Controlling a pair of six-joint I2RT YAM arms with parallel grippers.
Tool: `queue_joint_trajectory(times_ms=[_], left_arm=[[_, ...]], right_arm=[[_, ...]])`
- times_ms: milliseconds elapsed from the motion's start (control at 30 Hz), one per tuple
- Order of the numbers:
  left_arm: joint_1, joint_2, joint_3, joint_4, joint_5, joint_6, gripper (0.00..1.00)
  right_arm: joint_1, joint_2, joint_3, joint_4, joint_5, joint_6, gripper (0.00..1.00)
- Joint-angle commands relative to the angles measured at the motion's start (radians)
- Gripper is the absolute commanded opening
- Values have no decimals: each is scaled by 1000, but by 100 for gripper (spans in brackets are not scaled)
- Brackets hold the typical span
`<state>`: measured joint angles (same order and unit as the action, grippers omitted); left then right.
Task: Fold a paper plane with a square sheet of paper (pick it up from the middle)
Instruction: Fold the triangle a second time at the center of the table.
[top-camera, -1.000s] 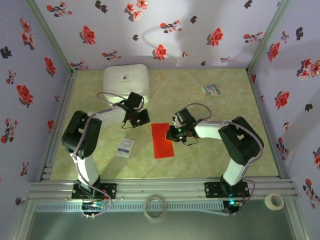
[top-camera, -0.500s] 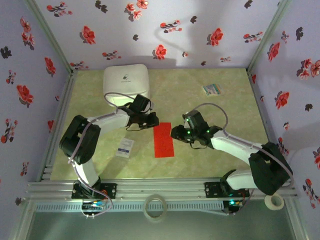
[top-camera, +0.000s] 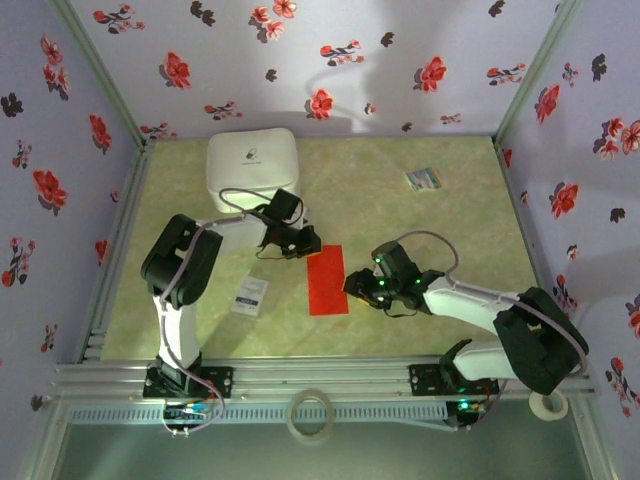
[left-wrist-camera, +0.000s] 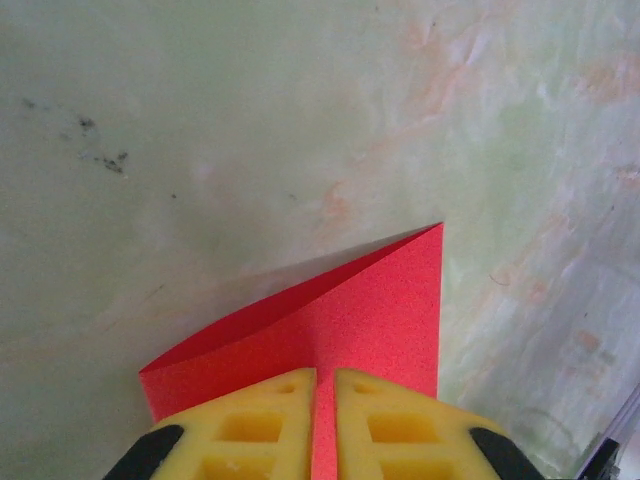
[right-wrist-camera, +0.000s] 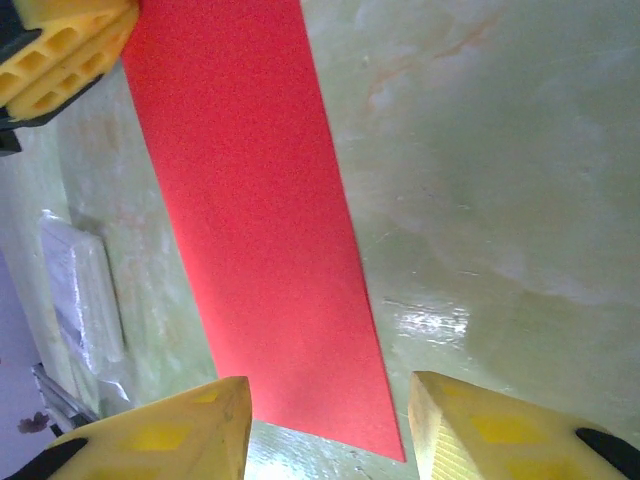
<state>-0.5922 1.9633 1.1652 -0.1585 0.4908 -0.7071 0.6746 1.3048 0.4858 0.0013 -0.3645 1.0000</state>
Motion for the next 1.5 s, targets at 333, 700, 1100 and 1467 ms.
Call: queue_joint_trajectory(times_ms=[333, 700, 1100, 1467], left_arm=[[20, 29, -67, 42, 10, -3, 13], [21, 19, -88, 57, 11, -10, 13], [22, 11, -79, 86, 38, -12, 13], [22, 9, -67, 84, 43, -6, 13]], right_arm=[[14, 42, 1, 24, -78, 50, 46], [14, 122, -2, 116, -129, 96, 45], [0, 150, 18, 218, -124, 94, 41], [-64, 197, 40, 290, -227, -4, 47]])
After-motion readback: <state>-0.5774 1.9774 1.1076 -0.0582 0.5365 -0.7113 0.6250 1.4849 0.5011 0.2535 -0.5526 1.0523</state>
